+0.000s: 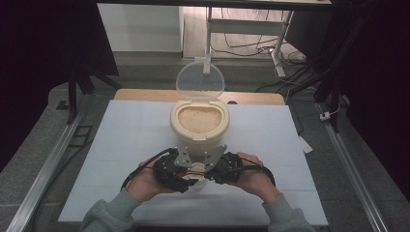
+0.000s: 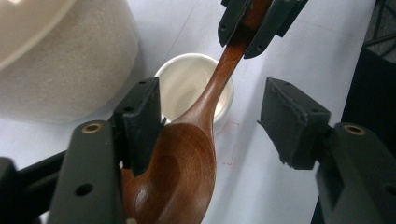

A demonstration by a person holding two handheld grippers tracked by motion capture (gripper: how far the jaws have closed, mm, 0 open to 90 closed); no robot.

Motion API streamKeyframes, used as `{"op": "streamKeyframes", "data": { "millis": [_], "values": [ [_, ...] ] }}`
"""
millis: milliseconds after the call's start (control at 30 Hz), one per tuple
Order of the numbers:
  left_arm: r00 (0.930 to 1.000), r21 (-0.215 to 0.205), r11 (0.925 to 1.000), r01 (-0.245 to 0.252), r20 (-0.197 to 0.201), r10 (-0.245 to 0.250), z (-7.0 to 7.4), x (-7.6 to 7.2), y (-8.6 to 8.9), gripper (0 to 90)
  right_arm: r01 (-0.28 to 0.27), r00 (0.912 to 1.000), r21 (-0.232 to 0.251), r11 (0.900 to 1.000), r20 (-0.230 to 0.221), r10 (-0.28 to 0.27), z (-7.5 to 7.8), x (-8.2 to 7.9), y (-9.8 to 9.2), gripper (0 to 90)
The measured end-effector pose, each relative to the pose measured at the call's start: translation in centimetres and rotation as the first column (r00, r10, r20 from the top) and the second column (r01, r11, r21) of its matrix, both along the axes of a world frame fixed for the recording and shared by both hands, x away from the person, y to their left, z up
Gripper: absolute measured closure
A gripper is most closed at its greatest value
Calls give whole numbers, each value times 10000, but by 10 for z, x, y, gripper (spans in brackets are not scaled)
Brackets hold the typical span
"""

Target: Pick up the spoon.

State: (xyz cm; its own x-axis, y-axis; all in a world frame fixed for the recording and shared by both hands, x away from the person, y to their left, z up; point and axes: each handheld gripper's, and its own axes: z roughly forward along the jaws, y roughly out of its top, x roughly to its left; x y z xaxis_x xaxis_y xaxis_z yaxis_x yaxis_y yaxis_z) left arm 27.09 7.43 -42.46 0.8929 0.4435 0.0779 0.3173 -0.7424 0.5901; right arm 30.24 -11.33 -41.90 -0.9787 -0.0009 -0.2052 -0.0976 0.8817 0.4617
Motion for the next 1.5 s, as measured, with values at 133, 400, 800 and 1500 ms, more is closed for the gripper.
{"op": "streamKeyframes", "data": {
  "millis": [133, 400, 800, 1500],
  "values": [
    [9998, 67, 9999, 156, -78, -156, 0, 1, -3, 462, -165, 9999, 2, 9999, -13, 165, -1, -1, 2, 784],
    [9989, 446, 9983, 363, -311, -349, -5, 4, -7, 594, -331, 9993, -75, 9994, 185, 332, 0, -6, 5, 784],
    [9898, 1017, 9853, 1376, -502, -1331, -11, 1, -10, 791, -1257, 9855, -323, 9915, 1109, 1286, -1, -19, 10, 783],
    [9951, 131, 9999, 15, 993, -28, -5, 2, 6, 798, 3577, 9282, 4625, 8113, -805, -3633, 24, -4, -40, 520]
  ]
}}
